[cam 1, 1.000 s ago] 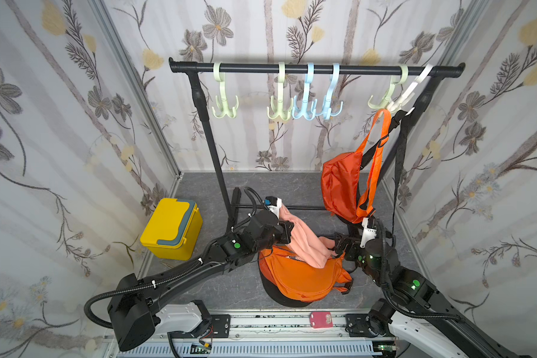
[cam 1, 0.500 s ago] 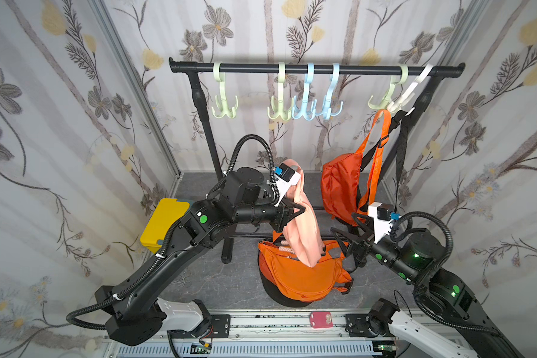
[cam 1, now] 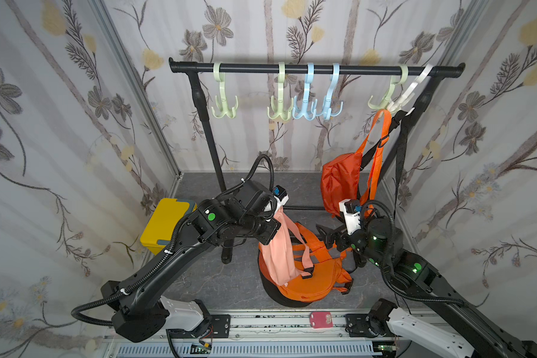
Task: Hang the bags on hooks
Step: Pick up the bag from the bag.
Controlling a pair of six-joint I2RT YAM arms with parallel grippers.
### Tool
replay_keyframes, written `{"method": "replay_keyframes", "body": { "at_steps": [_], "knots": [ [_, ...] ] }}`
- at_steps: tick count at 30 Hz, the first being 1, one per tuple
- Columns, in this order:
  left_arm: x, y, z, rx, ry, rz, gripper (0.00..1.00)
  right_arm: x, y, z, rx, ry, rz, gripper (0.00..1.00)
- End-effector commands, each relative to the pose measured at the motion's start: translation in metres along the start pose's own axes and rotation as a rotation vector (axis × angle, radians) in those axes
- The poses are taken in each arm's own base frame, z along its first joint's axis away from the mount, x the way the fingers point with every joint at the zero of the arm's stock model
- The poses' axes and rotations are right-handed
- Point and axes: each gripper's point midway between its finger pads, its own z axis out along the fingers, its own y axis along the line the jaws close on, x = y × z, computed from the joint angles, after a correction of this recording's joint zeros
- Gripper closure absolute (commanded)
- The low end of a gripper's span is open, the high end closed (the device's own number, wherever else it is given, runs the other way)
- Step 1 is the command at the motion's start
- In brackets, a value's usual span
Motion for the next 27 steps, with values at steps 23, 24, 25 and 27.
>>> {"method": "replay_keyframes", "body": {
  "at_steps": [23,24,25,27],
  "knots": [
    [-0.002,-0.003,-0.022,-0.044,-0.060,0.065,1.00,0.064,0.043,0.182,-0.303,0.218,-0.044,0.01],
    [-0.001,-0.003,-0.022,-0.043,-0.062,0.066,1.00,0.061,0.044,0.185,-0.315,0.215,-0.040,0.00],
    [-0.001,-0.004,-0.022,-0.041,-0.064,0.066,1.00,0.073,0.046,0.196,-0.328,0.251,-0.036,0.00],
    [0.000,-0.003,-0.022,-0.042,-0.068,0.064,1.00,0.081,0.052,0.205,-0.361,0.283,-0.029,0.04]
  ]
}}
